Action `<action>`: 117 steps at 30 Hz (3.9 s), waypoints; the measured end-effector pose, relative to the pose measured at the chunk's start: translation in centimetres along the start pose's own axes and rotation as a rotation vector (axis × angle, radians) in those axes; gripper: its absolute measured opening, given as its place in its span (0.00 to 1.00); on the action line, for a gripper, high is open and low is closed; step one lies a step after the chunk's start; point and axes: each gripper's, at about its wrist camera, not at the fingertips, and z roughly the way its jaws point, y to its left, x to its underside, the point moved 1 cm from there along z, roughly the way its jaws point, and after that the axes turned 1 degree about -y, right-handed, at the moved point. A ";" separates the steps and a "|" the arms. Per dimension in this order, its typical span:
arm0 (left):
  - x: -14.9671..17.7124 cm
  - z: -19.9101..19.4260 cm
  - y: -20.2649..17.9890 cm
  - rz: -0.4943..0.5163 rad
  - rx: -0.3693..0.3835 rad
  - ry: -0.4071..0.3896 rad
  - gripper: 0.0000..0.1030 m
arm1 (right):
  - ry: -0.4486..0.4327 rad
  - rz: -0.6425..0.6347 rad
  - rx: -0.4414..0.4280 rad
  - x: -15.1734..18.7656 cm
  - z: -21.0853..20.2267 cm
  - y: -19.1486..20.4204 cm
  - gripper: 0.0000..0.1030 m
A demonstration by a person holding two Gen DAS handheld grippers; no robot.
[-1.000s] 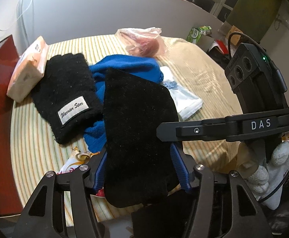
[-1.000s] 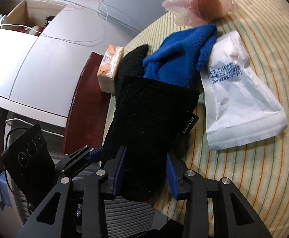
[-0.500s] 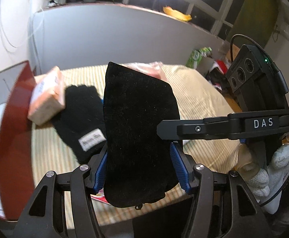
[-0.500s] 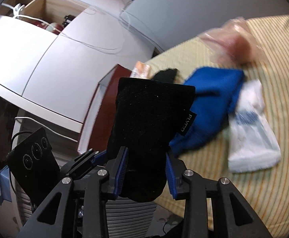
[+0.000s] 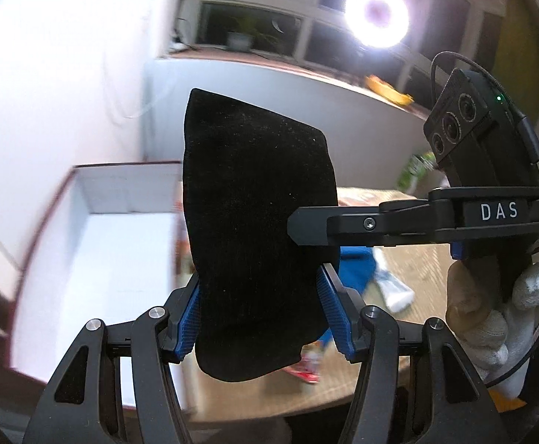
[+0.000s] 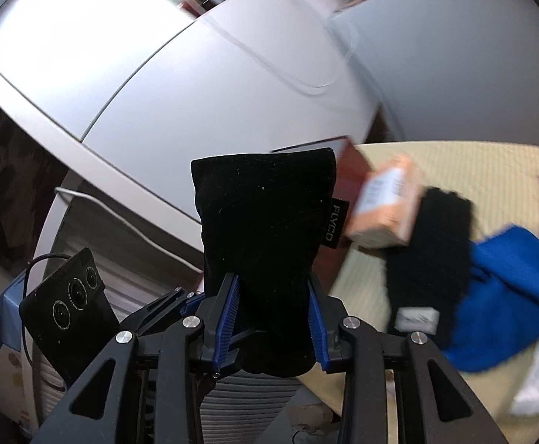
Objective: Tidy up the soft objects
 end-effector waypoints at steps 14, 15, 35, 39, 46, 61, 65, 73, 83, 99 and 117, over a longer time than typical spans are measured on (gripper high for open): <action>1.5 -1.0 8.7 -0.153 -0.160 0.013 0.56 | 0.147 -0.095 -0.025 -2.5 11.6 5.1 0.32; 1.6 -0.8 9.0 -0.159 -0.166 0.019 0.56 | 0.155 -0.095 -0.021 -2.5 12.1 5.0 0.32; 2.6 -0.2 8.9 -0.118 -0.343 0.033 0.62 | 0.131 -0.282 0.208 -2.1 12.5 4.5 0.60; 2.5 -0.2 8.2 -0.120 -0.330 0.022 0.62 | 0.109 -0.298 0.224 -2.0 11.2 4.0 0.60; 2.5 -0.7 5.6 -0.118 -0.288 -0.012 0.62 | 0.055 -0.313 0.270 -1.2 6.4 2.3 0.60; 5.1 0.4 -1.8 -0.075 -0.133 -0.008 0.67 | -0.101 -0.168 0.414 2.6 -8.7 -8.3 0.60; 6.7 1.3 -3.4 -0.073 -0.119 0.005 0.67 | -0.110 -0.142 0.493 4.1 -11.6 -11.0 0.64; 9.5 4.5 -5.8 -0.045 -0.120 0.064 0.70 | -0.012 -0.166 0.676 7.5 -10.0 -14.8 0.74; 10.7 8.7 -7.4 0.053 -0.163 0.125 0.71 | 0.074 -0.182 0.763 9.0 -6.3 -17.5 0.74; 11.4 12.1 -7.1 0.139 -0.260 0.156 0.71 | 0.134 -0.217 0.859 8.3 -4.8 -19.2 0.74; 11.4 11.8 -5.8 0.078 -0.174 0.151 0.54 | 0.206 -0.167 0.725 7.4 -6.4 -21.4 0.57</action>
